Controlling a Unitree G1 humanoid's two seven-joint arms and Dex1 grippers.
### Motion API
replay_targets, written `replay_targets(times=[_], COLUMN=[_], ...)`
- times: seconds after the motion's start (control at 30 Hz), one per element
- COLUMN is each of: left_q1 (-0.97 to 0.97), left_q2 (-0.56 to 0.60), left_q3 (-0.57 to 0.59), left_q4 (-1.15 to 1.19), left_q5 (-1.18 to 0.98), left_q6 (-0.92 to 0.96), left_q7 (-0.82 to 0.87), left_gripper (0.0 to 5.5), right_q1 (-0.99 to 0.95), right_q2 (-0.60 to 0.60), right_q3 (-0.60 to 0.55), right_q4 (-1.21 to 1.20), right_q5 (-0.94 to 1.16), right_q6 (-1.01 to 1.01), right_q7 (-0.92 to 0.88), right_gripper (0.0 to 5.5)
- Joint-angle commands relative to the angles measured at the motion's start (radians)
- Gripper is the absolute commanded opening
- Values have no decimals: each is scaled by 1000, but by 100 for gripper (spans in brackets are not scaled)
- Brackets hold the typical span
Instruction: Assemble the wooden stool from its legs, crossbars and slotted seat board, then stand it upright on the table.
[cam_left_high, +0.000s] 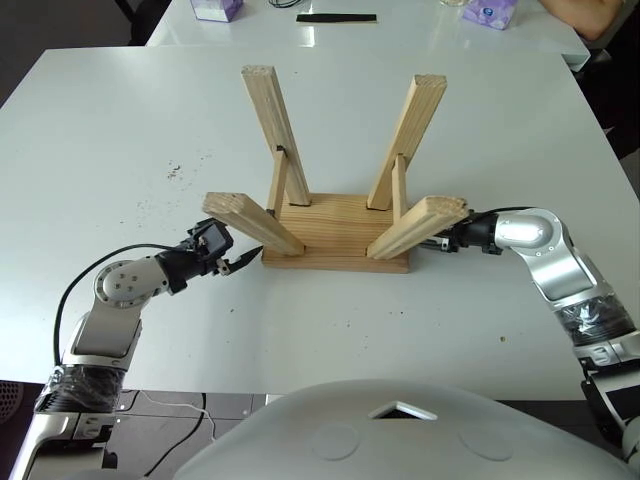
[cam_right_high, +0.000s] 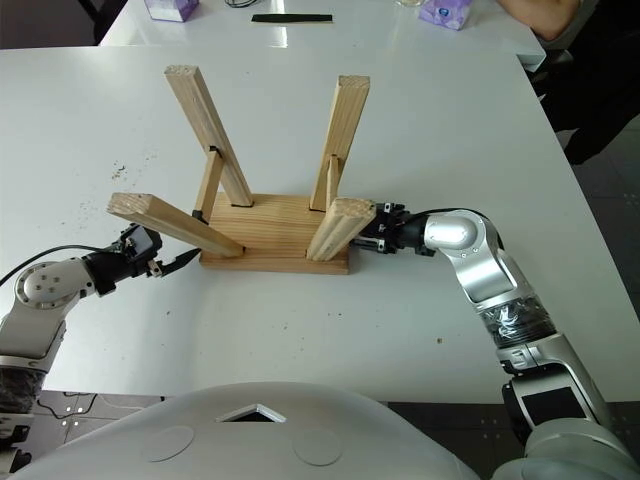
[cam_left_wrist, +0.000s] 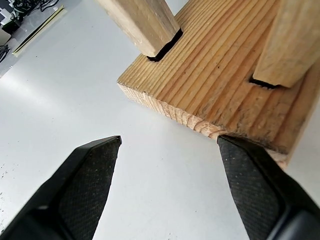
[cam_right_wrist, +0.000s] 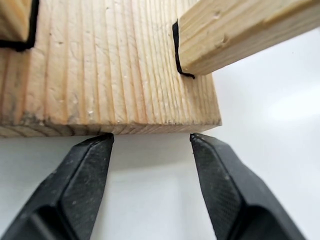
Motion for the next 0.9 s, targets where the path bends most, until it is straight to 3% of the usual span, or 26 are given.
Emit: replay_targets(times=[0.03, 0.2, 0.57, 0.77, 0.9], left_q1=[-61, -22, 101, 102, 109], left_q2=[-14, 11, -27, -57, -53], left_q3=[53, 82, -25, -95, -69], left_q4=[40, 78, 67, -2, -104], left_q5=[23, 26, 106, 114, 44], left_q6=[-41, -112, -203, -194, -120], left_q7=[67, 47, 29, 22, 15], left_gripper=[359, 359, 359, 359, 359], right_q1=[30, 95, 230, 234, 247], right_q2=[-40, -71, -52, -40, -58], right_q3=[-51, -75, -43, -35, -56], right_q4=[-11, -43, -206, -251, -309], right_q5=[34, 65, 135, 156, 203], right_q6=[-18, -11, 91, 123, 150], right_q7=[6, 24, 51, 54, 86], right_gripper=[283, 283, 283, 283, 283])
